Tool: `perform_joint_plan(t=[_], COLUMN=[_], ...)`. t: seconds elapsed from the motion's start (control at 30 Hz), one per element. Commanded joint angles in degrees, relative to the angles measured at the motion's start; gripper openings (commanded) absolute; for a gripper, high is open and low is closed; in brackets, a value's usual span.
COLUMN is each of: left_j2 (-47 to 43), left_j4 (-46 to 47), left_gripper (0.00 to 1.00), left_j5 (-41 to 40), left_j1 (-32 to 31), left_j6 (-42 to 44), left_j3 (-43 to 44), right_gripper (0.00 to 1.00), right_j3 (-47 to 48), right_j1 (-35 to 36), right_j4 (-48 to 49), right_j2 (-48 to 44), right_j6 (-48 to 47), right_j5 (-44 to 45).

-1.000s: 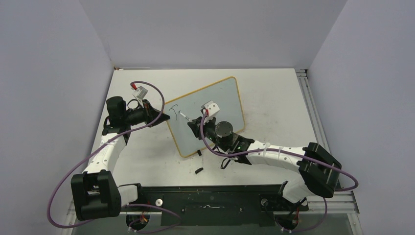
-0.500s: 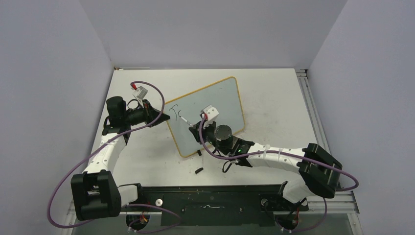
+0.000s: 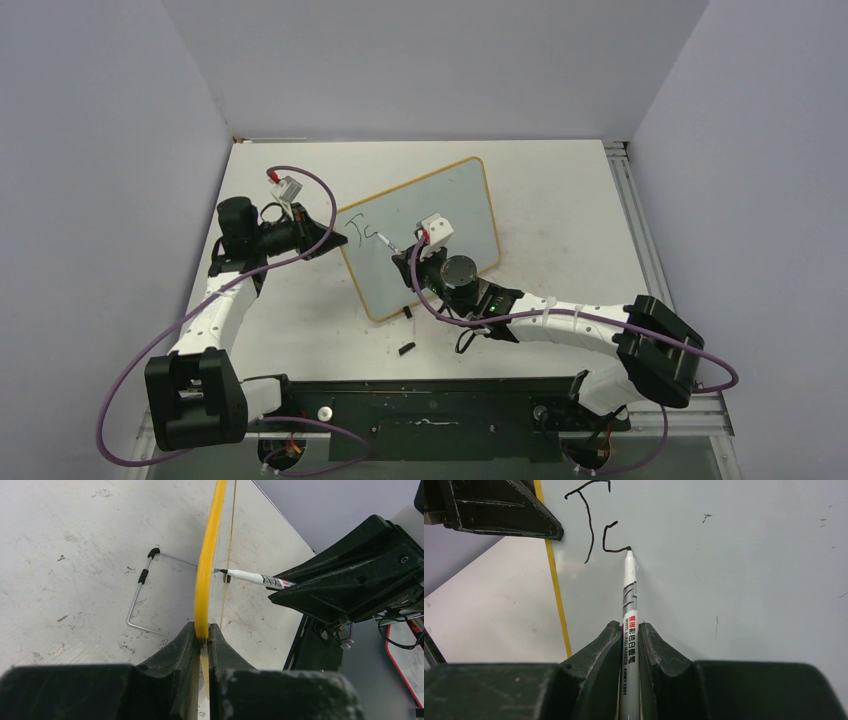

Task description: Write a sentence on the whiteboard

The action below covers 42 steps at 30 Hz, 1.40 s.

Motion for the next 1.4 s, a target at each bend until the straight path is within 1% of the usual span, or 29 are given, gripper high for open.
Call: perform_joint_plan(t=[0.0,0.8,1.07,1.37], left_j2=[-1.37,-1.26,-1.26,-1.35], left_j4=[-0.41,-0.25,-0.18,-0.23], left_gripper=[0.00,0.00,0.00,0.00], left_j5=[1.27,1.53,1.53,1.44], left_j1=[0.35,0.35,0.30,0.34], left_j6=[1.46,1.39,1.30,1.28], left_j3=[1.59,1.68,1.65,1.60], right_gripper=[0.05,0.05,0.05,0.05], right_j3=[1.88,4.65,1.85,2.76], right_j1=[-0.14,0.21,1.48,1.33], right_j4=[3.36,5.15,6.65,6.56], right_j2=[-0.21,2.46,-2.93,-0.72], right_j6=[-0.91,-1.49,-2.89,-3.33], right_j5=[0.78,-1.26,1.71,2.89])
